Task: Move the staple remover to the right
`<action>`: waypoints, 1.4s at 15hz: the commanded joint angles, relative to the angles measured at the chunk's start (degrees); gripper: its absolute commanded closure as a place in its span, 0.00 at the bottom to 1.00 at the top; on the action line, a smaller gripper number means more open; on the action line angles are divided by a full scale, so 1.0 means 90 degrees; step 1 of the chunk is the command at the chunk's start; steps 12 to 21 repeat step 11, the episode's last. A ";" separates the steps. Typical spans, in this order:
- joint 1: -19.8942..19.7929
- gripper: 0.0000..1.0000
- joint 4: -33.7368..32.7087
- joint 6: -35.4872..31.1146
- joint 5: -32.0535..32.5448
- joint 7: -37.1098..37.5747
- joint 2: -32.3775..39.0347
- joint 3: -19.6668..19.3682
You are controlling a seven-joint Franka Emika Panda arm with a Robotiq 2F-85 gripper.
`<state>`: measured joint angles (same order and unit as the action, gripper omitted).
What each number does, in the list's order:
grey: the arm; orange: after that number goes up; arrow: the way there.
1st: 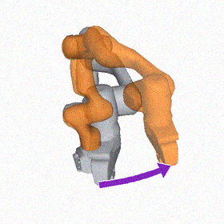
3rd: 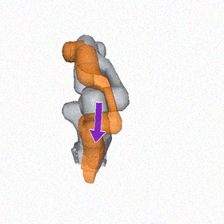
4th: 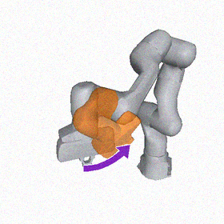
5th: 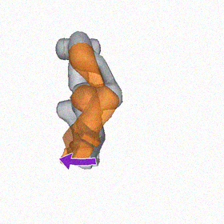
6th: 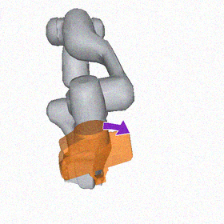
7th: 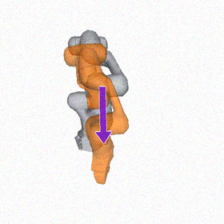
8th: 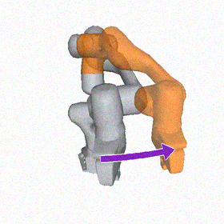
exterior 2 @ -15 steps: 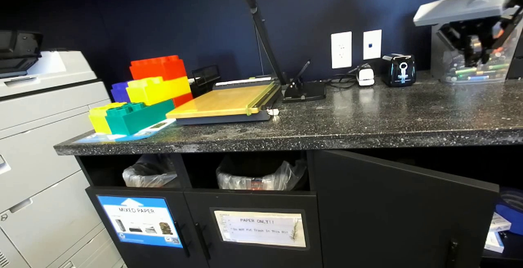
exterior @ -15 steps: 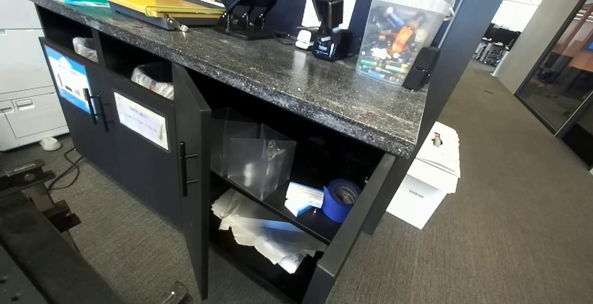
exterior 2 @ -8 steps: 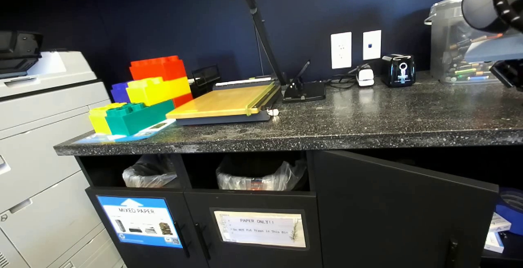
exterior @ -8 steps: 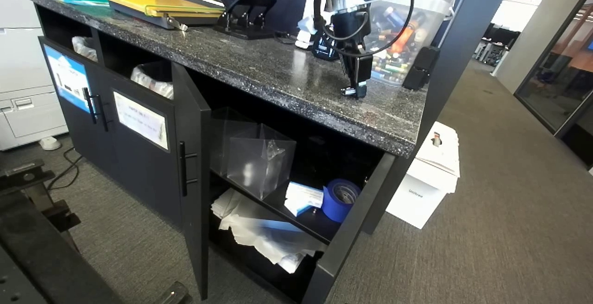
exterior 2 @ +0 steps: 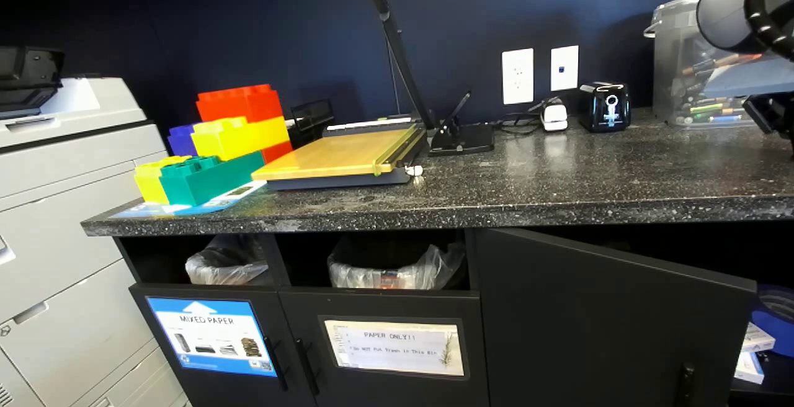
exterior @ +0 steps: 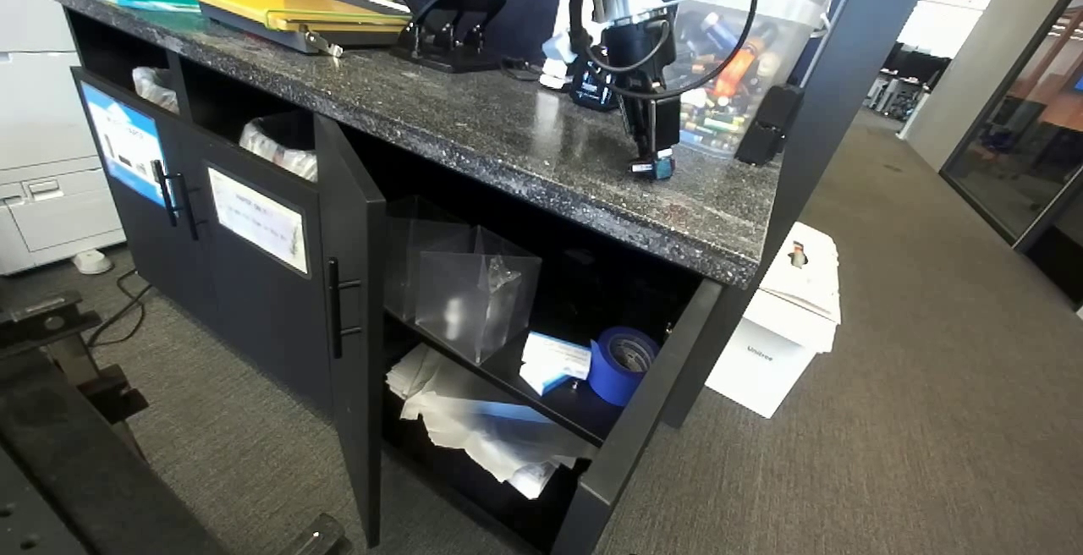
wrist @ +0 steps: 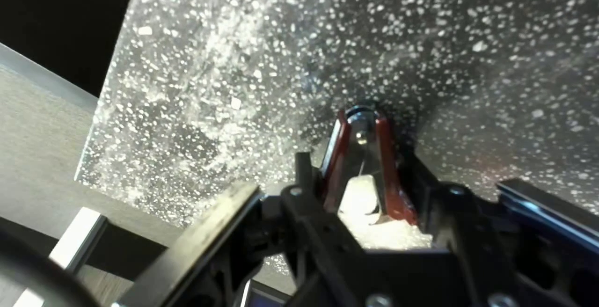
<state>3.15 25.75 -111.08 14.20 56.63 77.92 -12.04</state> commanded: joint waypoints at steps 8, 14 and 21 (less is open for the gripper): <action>0.0607 0.00 -0.0073 0.0098 -0.0479 -0.0858 -0.0449 0.0326; 0.0724 0.00 -0.0047 0.0159 -0.0495 -0.0872 -0.0525 0.0330; 0.0724 0.00 -0.0047 0.0159 -0.0495 -0.0872 -0.0525 0.0330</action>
